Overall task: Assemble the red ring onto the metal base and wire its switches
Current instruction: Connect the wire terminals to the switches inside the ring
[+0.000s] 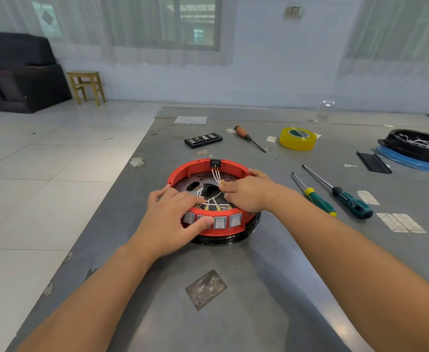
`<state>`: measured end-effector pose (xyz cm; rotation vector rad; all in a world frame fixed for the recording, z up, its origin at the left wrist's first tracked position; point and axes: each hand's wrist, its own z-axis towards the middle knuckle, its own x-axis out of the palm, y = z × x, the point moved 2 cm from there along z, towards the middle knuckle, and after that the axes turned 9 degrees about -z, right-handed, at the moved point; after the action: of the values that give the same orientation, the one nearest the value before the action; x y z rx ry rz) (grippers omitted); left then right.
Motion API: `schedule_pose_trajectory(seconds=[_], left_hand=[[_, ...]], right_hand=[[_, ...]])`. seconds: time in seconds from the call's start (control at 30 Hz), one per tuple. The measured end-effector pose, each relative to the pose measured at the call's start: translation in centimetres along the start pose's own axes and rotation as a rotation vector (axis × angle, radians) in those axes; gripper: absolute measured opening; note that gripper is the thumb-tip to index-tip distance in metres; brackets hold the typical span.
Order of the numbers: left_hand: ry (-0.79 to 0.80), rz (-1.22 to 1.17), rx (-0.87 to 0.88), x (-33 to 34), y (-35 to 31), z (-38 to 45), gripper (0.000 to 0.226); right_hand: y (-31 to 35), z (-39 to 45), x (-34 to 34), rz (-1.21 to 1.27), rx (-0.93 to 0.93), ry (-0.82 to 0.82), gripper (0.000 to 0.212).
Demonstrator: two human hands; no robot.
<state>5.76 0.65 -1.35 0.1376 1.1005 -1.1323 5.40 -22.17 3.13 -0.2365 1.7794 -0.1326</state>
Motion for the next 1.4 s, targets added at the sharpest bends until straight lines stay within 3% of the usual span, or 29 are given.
schedule_pose_trajectory(seconds=[0.2, 0.3, 0.37, 0.43, 0.5, 0.57, 0.7, 0.93, 1.2, 1.4], left_hand=[[0.025, -0.012, -0.003, 0.0, 0.0, -0.4, 0.07], [0.04, -0.029, -0.006, 0.0, 0.0, -0.5, 0.07], [0.039, -0.043, -0.012, 0.1, -0.1, -0.4, 0.07], [0.04, -0.048, -0.021, 0.3, -0.2, -0.3, 0.069], [0.041, -0.053, -0.023, 0.6, -0.4, -0.2, 0.069], [0.035, -0.06, -0.02, 0.9, -0.7, -0.1, 0.068], [-0.017, -0.101, -0.014, 1.5, -1.0, -0.2, 0.062], [-0.094, -0.213, -0.072, 2.2, -0.7, -0.6, 0.062], [-0.187, -0.465, -0.348, 1.6, 0.4, -1.0, 0.047], [-0.18, -0.523, -0.384, 1.4, 0.4, -0.8, 0.05]], right_hand=[[-1.4, -3.6, 1.5, 0.572, 0.054, -0.525, 0.048], [-5.9, -6.4, 3.3, 0.501, 0.326, -0.637, 0.052], [-9.8, -8.6, 4.5, 0.333, 0.592, -0.57, 0.061], [-12.8, -10.4, 6.0, 0.294, 0.796, -0.347, 0.077], [-14.2, -11.4, 7.2, 0.353, 0.832, -0.071, 0.093], [-14.4, -11.4, 8.4, 0.329, 0.789, 0.053, 0.091], [-14.1, -10.8, 9.5, 0.316, 0.805, -0.168, 0.056], [-12.0, -10.6, 10.0, 0.428, 0.774, -0.248, 0.042], [-7.0, -9.4, 9.7, 0.431, 0.627, -0.311, 0.058], [-2.2, -9.0, 8.2, 0.36, 0.556, -0.29, 0.057]])
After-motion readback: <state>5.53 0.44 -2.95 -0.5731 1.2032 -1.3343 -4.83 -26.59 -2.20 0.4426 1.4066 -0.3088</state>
